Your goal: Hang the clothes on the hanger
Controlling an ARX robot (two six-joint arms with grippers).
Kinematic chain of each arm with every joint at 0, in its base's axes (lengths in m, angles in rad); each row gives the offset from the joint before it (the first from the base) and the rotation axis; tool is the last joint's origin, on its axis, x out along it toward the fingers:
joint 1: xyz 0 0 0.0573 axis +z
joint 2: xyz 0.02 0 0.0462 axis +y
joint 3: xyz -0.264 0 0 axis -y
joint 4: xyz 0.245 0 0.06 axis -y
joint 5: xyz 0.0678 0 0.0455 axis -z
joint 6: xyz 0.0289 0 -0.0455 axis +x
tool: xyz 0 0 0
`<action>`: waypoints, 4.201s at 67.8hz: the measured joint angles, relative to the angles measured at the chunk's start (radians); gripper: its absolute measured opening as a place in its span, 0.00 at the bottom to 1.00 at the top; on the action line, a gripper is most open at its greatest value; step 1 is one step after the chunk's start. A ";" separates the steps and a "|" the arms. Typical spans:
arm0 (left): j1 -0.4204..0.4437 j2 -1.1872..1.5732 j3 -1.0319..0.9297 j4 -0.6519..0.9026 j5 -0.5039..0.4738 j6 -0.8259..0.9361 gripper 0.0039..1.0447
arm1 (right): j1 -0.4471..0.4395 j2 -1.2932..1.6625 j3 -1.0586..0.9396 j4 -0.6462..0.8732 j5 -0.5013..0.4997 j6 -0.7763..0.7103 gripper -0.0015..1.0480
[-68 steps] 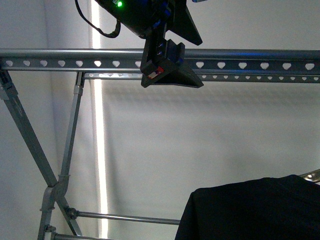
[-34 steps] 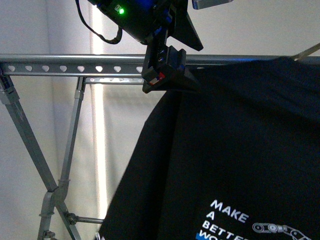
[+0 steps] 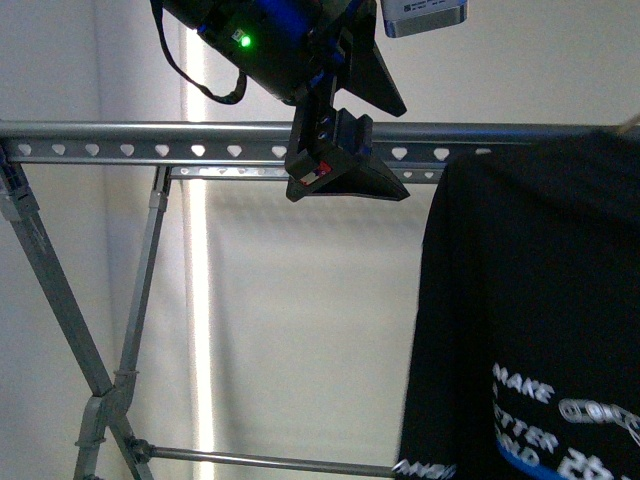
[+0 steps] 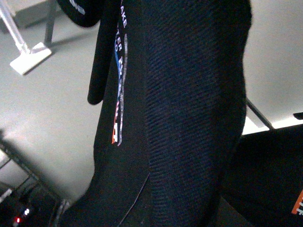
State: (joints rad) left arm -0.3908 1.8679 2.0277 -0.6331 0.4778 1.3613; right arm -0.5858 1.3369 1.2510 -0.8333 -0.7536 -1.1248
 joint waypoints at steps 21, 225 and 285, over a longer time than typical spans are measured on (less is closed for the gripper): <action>0.000 0.000 0.000 0.000 0.000 0.000 0.94 | 0.054 -0.068 -0.113 0.206 -0.032 0.504 0.07; 0.000 -0.002 0.002 0.000 0.000 0.000 0.94 | 0.311 0.478 0.284 0.576 0.515 1.137 0.80; -0.014 -0.071 -0.184 0.429 -0.321 -0.363 0.94 | 0.446 -0.601 -0.867 1.169 0.620 1.135 0.42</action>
State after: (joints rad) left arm -0.4053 1.7969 1.8435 -0.2043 0.1570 0.9985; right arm -0.1402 0.7357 0.3840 0.3359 -0.1337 0.0097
